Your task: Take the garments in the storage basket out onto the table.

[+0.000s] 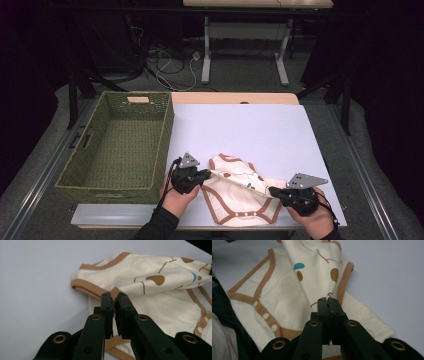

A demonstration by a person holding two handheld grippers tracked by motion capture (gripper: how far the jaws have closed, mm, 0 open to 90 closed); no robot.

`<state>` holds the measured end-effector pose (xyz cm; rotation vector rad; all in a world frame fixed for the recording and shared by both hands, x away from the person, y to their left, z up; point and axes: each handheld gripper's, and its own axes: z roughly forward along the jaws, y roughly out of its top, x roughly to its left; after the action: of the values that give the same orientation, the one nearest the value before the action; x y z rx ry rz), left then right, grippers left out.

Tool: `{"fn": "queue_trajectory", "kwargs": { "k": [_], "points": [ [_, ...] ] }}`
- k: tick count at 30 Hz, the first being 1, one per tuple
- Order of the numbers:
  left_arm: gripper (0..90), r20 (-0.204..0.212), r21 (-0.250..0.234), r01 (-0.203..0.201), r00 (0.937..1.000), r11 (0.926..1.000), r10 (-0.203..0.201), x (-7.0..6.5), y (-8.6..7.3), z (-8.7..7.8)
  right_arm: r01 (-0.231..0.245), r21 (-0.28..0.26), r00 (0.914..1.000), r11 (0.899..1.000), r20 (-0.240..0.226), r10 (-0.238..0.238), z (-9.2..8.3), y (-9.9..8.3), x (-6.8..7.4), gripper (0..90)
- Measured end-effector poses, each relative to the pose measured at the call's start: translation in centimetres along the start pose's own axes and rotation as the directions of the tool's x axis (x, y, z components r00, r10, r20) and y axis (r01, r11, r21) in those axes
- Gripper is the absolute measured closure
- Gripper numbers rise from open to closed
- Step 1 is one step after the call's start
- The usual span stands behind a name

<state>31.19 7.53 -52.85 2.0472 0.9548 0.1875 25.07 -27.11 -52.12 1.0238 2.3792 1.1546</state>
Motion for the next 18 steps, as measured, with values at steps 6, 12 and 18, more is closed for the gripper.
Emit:
{"fn": "queue_trajectory", "kwargs": {
  "k": [6, 12, 18],
  "points": [
    [84.4, 0.008, 0.018, -0.009, 0.9999, 0.9998, 0.009, -0.2, -0.9, 0.0, 0.011, 0.033, 0.9997, 0.999, -0.024, -0.010, 0.5, -0.7, 0.3, 89.5],
    [84.0, 0.010, 0.044, -0.008, 0.9999, 0.9990, 0.007, -0.6, -1.9, -0.1, 0.005, 0.055, 0.9989, 0.998, -0.046, -0.003, 0.7, -1.0, 0.6, 89.4],
    [84.0, 0.011, 0.048, -0.027, 0.9996, 0.9985, 0.026, -0.8, -2.4, -0.6, -0.005, 0.058, 0.9982, 0.998, -0.060, 0.009, 0.8, -1.4, 0.9, 88.0]
  ]
}}
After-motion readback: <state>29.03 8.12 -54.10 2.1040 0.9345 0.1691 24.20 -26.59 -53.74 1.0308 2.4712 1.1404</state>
